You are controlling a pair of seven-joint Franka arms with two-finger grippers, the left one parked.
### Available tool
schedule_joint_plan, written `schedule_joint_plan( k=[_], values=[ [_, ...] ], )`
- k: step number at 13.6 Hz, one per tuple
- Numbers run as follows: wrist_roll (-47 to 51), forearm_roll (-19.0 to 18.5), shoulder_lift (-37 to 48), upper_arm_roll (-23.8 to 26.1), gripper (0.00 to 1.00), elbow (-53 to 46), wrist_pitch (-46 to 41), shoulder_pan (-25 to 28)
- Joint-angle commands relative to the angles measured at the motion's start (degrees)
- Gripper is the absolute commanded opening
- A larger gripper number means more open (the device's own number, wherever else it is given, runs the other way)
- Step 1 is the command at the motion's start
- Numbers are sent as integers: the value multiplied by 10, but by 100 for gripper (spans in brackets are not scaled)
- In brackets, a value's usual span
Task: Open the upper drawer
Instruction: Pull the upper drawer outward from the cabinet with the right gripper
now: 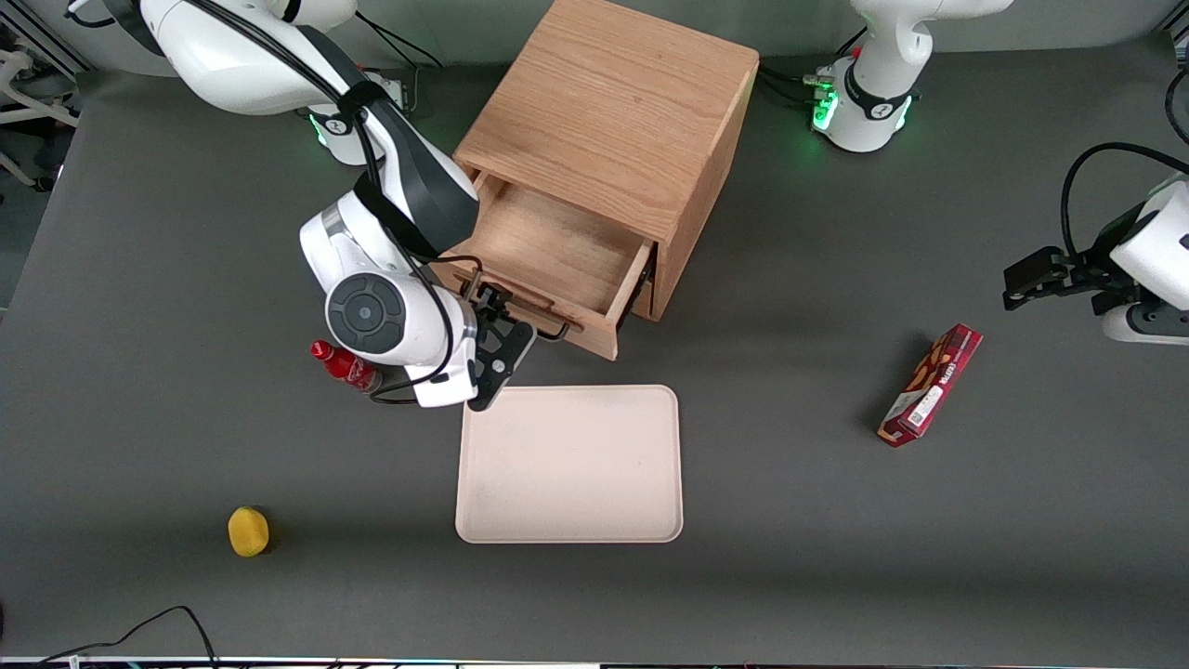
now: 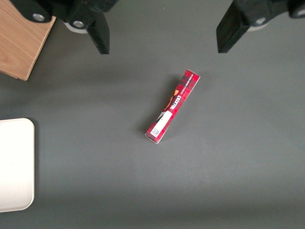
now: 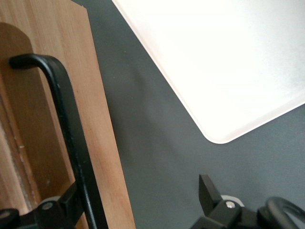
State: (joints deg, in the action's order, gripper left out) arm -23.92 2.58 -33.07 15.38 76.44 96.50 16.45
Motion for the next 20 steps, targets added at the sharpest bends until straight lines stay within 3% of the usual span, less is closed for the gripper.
schedule_joint_plan(
  k=[1,20],
  values=[
    [-15,-13,-14,-2,100,-28,-5,-1],
    [-53,-20,-21,-44,100,-57,-5,-12]
  ],
)
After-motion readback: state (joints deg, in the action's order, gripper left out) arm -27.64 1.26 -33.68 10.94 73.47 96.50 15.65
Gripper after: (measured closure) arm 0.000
